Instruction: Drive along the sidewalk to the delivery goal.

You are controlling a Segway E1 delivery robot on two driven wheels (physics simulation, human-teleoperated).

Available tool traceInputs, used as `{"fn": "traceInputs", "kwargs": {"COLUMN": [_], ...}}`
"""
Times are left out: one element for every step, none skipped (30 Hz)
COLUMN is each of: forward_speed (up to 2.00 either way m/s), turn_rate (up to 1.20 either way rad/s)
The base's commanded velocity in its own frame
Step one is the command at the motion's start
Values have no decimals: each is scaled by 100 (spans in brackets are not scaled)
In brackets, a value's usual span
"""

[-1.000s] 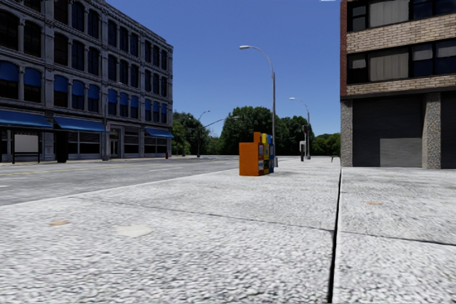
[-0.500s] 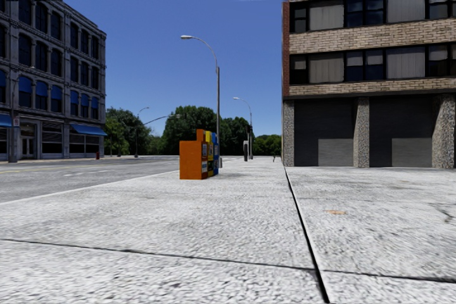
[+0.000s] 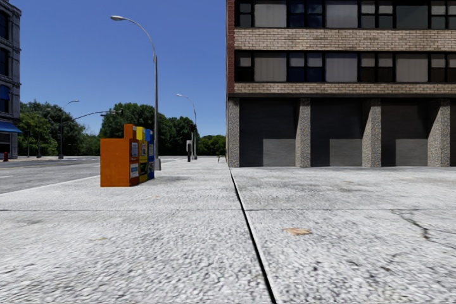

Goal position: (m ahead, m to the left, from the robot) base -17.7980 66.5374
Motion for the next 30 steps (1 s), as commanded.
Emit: {"fn": "traceInputs", "kwargs": {"forward_speed": [200, 200, 200, 200, 200, 200, 200, 200, 200, 200, 200, 200, 200, 200, 200, 200, 200, 200, 200, 200, 200, 200, 200, 200, 200, 200, 200, 200, 200, 200], "turn_rate": [0, 0, 0, 9, 28, 57, 82, 97, 97, 102, 98, 13, 13, 0, 0, 0, 0, 0, 0, 0, 0, 0, 0, 0, 0, 0, 0, 0, 0, 0]}}
